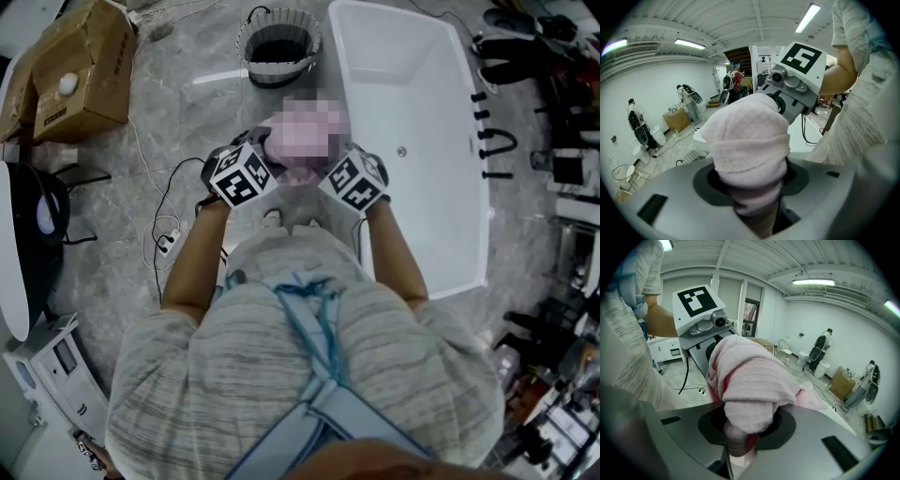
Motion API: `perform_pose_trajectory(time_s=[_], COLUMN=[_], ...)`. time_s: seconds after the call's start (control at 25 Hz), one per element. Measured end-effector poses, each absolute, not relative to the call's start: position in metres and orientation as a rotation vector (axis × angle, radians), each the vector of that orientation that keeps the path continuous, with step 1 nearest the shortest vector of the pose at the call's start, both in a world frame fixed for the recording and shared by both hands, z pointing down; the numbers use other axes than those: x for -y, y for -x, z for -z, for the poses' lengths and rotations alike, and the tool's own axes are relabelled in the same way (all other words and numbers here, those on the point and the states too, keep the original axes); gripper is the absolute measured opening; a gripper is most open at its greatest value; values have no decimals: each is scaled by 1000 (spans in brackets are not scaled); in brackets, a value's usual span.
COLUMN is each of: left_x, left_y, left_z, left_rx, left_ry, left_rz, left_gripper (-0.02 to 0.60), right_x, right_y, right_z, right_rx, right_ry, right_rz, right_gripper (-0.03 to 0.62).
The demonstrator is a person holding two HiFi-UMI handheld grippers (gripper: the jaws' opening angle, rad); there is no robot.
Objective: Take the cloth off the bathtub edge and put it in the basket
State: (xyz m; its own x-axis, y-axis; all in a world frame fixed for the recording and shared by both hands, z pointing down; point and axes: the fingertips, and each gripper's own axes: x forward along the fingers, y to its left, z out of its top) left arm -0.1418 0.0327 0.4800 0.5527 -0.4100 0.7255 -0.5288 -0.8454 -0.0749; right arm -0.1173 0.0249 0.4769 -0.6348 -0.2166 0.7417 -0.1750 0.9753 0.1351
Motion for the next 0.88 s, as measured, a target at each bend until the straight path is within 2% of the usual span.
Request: perform_pose_trajectory(time_s=[0.44, 0.88], left_x=[-24, 38], left_y=[188, 205], left_z=[-475, -479], left_rx=[765, 783], left_ry=[-2677, -2649], left_rz=[-1147, -1167], left_gripper=[232, 232], right_x=[-16, 47], right_y=[165, 181], right_z=[-465, -470], right_rx=[2242, 2260], right_ry=[-313, -282], right_rz=[76, 82], right_gripper=[94, 94])
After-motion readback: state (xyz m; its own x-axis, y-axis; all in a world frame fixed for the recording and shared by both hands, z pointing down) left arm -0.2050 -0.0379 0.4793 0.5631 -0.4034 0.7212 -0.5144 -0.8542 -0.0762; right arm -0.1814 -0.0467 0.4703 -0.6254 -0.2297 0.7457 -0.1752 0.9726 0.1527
